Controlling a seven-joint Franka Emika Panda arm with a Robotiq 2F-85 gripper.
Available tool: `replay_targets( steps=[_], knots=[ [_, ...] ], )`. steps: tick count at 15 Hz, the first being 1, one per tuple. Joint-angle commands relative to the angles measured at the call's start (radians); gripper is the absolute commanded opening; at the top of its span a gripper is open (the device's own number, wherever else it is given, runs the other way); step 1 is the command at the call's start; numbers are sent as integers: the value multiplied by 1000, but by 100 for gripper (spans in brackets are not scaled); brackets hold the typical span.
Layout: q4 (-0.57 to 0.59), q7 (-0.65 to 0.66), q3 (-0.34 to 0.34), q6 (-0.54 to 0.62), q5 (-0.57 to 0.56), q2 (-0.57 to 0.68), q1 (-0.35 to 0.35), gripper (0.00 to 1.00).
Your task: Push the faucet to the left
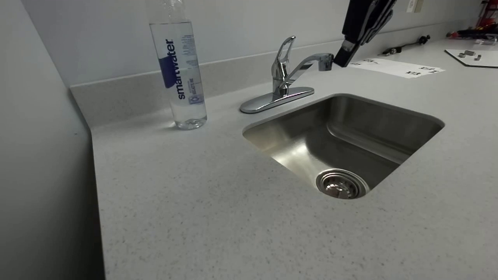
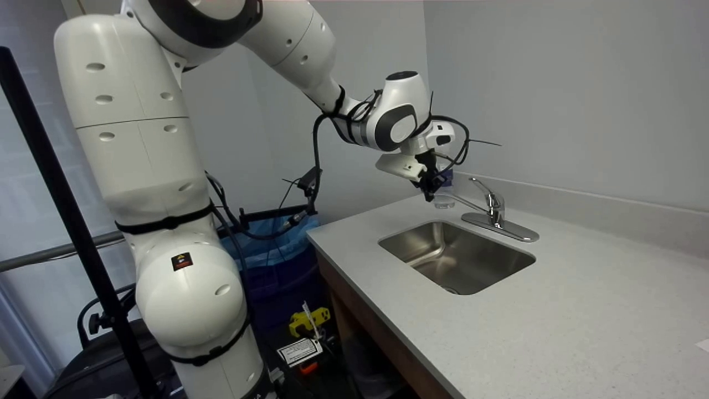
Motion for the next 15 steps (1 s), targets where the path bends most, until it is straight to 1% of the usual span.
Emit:
replay_targets(
  steps=[1,7,8,15],
  knots=[
    [-15,-48,7,18,21,-36,21,0],
    [-15,-47,11,6,20,-49,36,0],
    [-1,-19,6,-1,-3,-21,34,0],
    [1,-27,6,-3,2,-16,35,0]
  ],
)
